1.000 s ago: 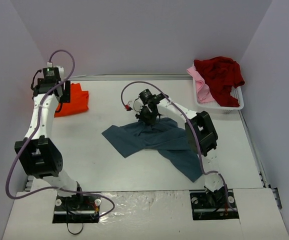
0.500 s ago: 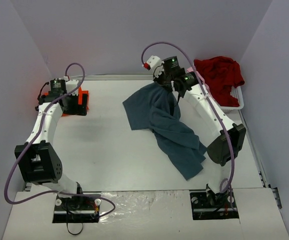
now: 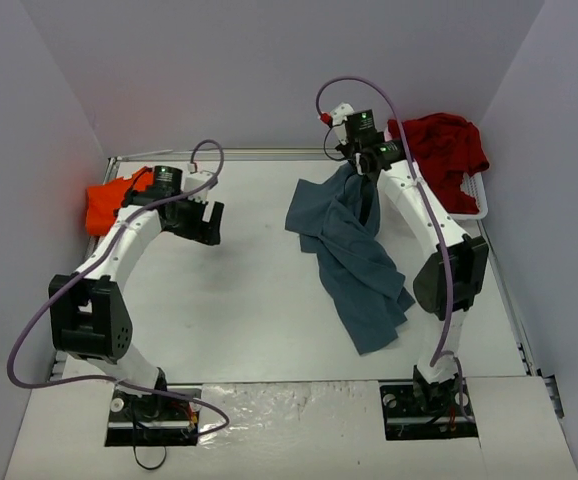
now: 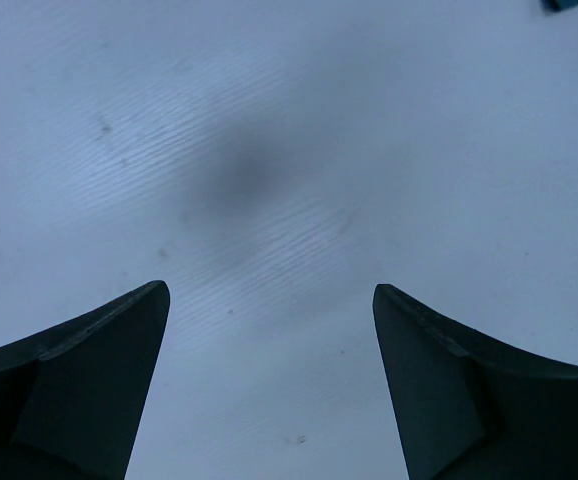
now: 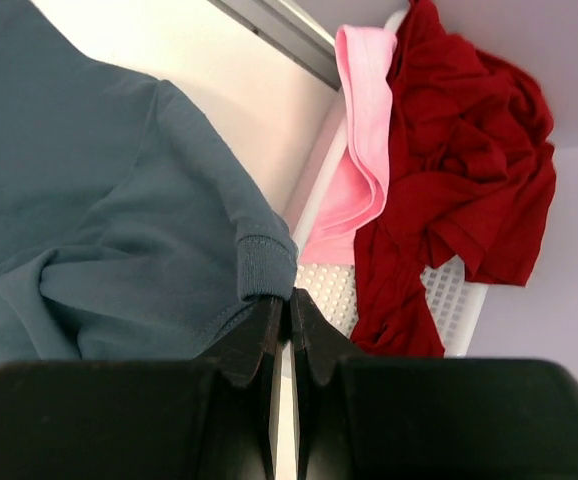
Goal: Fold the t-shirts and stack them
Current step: Flatten out the tshirt
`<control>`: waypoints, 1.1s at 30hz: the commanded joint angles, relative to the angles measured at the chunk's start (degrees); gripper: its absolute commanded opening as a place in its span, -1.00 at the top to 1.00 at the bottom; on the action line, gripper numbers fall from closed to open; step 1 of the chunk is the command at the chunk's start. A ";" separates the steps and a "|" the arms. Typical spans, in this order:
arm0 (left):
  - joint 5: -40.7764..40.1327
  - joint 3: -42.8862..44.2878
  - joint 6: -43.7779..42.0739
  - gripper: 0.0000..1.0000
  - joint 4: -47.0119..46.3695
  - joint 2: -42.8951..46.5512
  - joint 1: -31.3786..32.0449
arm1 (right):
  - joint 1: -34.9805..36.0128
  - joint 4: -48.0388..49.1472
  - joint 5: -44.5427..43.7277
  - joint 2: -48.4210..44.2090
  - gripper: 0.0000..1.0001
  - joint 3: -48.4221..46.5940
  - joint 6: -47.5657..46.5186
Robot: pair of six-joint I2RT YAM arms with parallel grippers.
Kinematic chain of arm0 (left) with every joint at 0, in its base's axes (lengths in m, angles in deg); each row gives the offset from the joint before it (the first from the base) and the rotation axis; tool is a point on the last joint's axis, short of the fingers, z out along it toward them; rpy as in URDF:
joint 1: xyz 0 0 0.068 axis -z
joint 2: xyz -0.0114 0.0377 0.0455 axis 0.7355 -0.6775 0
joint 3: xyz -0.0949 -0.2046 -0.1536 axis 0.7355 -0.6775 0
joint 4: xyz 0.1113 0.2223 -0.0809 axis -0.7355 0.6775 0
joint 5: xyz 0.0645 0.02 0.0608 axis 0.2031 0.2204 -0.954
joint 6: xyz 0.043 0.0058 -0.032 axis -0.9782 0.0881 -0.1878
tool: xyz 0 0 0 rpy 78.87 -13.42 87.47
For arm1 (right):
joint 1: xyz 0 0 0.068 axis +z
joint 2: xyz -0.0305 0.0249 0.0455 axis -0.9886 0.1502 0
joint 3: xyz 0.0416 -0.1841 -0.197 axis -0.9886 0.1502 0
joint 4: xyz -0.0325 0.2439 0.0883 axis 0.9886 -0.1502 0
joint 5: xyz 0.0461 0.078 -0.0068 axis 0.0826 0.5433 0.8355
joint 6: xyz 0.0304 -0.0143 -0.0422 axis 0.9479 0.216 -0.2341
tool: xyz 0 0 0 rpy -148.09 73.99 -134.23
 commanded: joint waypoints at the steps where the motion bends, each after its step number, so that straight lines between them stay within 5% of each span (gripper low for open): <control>1: 4.17 1.18 0.36 -0.63 -0.06 -0.03 5.15 | -2.22 1.95 -5.22 2.44 1.00 -1.31 2.53; 14: 4.27 12.16 3.08 -0.18 -4.09 -13.39 24.05 | -3.37 1.78 -3.81 5.26 1.00 0.53 3.41; 28: -21.12 10.07 -0.26 -0.11 -15.52 -16.11 50.23 | -6.62 1.78 -2.94 7.54 1.00 1.59 3.67; 33: -22.64 11.81 1.32 0.00 -17.02 -19.72 53.85 | -6.62 1.69 -2.41 8.34 1.00 2.64 3.76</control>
